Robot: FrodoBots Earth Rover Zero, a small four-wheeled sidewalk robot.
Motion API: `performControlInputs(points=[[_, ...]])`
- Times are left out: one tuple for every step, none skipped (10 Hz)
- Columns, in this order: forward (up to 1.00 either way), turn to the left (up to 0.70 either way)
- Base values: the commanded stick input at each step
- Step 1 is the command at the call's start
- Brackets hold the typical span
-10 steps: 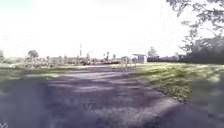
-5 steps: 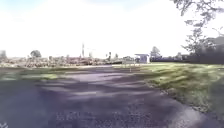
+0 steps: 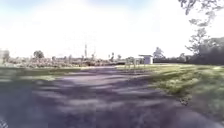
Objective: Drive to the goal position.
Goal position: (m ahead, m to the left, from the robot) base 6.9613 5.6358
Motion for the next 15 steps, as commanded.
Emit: performControlInputs(points=[[0.85,0.0],[0.85,0.0],[0.85,0.0],[0.85,0.0],[0.85,0.0],[0.85,0.0],[0.85,0.0],[0.85,0.0],[0.85,0.0],[0.85,0.0],[0.85,0.0],[0.85,0.0],[0.85,0.0],[0.85,0.0],[0.85,0.0]])
